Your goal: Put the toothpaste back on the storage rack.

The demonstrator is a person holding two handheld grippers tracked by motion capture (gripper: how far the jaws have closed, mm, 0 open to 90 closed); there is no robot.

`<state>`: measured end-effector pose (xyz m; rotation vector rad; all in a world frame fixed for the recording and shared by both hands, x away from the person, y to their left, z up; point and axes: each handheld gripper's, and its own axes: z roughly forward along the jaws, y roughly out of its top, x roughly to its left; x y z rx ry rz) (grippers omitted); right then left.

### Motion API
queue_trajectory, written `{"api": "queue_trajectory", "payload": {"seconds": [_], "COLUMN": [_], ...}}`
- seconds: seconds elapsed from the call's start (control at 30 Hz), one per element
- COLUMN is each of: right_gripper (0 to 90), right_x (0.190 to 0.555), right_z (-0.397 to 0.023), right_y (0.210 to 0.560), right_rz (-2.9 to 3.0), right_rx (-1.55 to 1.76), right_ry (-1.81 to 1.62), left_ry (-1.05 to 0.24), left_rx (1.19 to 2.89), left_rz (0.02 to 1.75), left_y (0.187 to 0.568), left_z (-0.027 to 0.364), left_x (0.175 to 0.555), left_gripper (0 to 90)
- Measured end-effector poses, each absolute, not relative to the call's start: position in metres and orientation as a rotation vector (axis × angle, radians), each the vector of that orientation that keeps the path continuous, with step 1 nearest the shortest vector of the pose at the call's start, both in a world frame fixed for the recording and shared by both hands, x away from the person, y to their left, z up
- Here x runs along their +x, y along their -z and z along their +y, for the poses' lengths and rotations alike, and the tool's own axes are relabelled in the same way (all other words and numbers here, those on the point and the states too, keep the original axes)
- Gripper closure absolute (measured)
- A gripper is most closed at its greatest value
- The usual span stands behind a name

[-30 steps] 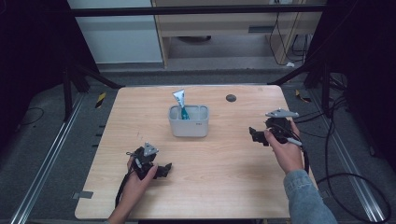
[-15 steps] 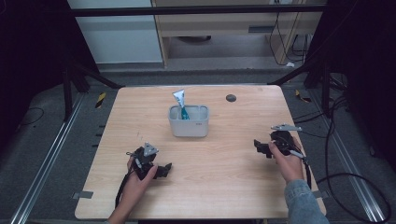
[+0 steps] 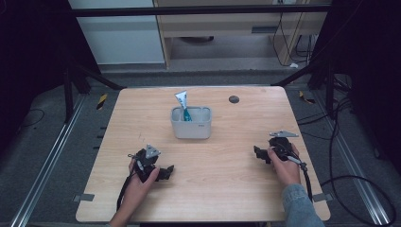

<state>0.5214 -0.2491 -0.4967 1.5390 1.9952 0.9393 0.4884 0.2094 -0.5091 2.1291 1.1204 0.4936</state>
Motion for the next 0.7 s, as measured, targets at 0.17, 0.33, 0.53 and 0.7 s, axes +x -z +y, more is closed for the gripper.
{"api": "queue_trajectory", "payload": {"seconds": [0.17,0.33,0.53,0.7], "right_gripper": [11.6,9.1,3.1,1.0], "right_x": [0.523,0.524,0.522,0.521], "right_z": [-0.248,-0.242,-0.233,-0.232], "right_y": [0.504,0.509,0.512,0.512], "right_rz": [1.997,1.993,2.025,2.024], "right_rx": [1.558,1.527,1.490,1.503], "right_ry": [-0.923,-0.892,-0.882,-0.870], "left_ry": [-0.494,-0.494,-0.495,-0.493], "left_rx": [2.129,2.131,2.130,2.132], "left_rz": [1.120,1.118,1.121,1.114], "left_y": [0.509,0.509,0.509,0.509], "left_z": [0.209,0.209,0.209,0.209], "left_x": [0.488,0.488,0.488,0.488], "left_gripper": [0.0,0.0,0.0,0.0]}}
